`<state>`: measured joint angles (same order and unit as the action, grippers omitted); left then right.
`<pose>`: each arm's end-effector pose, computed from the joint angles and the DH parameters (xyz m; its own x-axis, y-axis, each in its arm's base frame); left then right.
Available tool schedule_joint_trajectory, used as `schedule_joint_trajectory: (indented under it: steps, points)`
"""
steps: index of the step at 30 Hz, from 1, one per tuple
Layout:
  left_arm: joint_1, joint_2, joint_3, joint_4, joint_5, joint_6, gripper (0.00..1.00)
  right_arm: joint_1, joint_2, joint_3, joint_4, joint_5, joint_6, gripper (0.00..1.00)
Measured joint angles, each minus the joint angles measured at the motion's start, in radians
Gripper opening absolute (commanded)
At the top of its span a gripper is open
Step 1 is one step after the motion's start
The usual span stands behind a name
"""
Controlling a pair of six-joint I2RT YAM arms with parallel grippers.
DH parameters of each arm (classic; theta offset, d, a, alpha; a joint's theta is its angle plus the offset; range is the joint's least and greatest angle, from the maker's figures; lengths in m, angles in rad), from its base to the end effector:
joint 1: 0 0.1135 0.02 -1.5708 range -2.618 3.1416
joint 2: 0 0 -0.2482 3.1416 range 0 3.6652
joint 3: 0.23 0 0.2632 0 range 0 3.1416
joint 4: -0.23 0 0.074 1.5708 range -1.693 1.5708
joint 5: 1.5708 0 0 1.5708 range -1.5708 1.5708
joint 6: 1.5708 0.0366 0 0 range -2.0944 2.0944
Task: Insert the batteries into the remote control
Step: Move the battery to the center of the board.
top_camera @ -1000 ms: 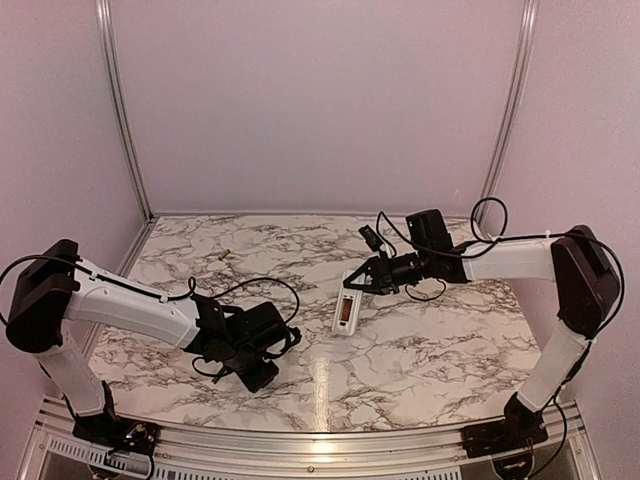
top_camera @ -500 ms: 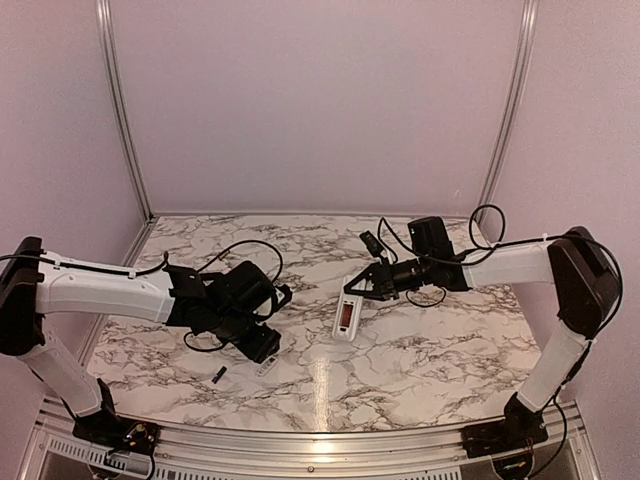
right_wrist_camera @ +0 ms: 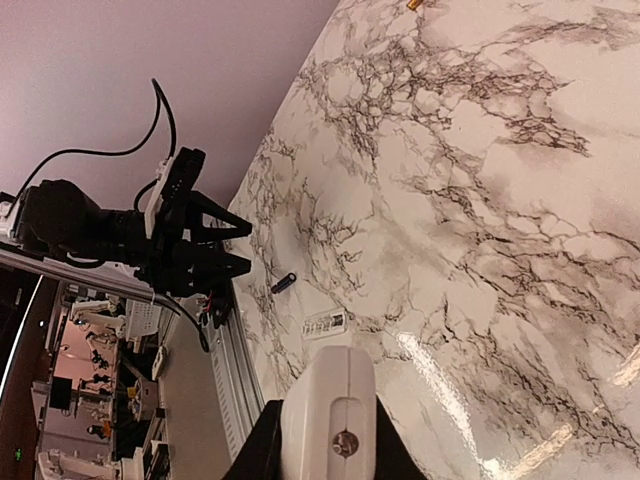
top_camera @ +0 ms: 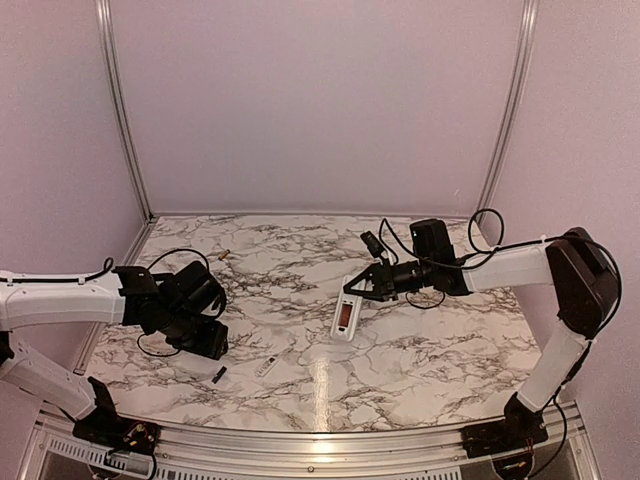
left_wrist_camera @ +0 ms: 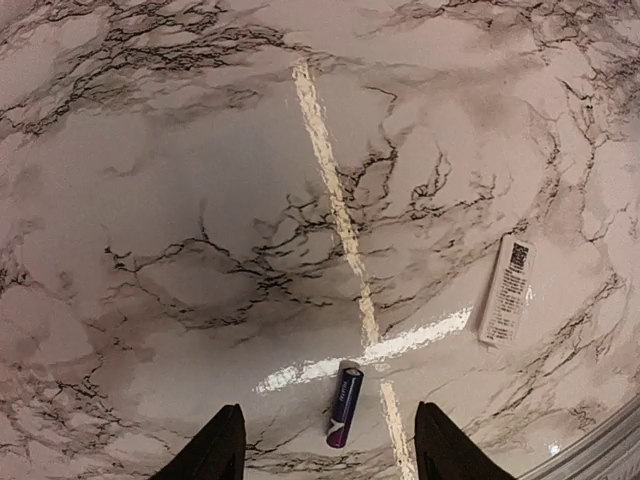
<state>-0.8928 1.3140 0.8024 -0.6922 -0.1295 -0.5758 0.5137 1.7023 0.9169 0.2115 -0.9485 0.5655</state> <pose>0.1601 -0.1913 0.1775 -0.8958 0.2514 -0.3666 0.3046 0.9478 -0.0943 0.2957 0.2010 0.1690 -0.8712 -0.1329 -0.4727 -0.4903 0.2885 0.8225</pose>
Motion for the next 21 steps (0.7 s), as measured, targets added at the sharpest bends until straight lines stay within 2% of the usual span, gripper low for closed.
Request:
schedule_joint_trajectory:
  steps: [4, 8, 11, 15, 21]
  points:
    - [0.105, 0.004, 0.054, -0.002, -0.011, -0.01, 0.61, 0.0, 0.0, 0.0, 0.014, -0.004, 0.007, 0.0]
    - [0.257, 0.071, 0.169, 0.031, -0.001, 0.023, 0.62, 0.0, 0.0, 0.0, 0.018, -0.005, 0.008, 0.0]
    - [0.365, 0.157, 0.264, 0.09, 0.009, 0.069, 0.65, 0.0, 0.0, 0.0, 0.02, -0.007, 0.007, 0.0]
    - [0.475, 0.307, 0.409, 0.179, 0.043, 0.135, 0.64, 0.0, 0.0, 0.0, 0.023, -0.011, 0.008, 0.0]
    - [0.543, 0.565, 0.638, 0.235, 0.076, 0.266, 0.56, 0.0, 0.0, 0.0, 0.023, -0.011, 0.006, 0.0]
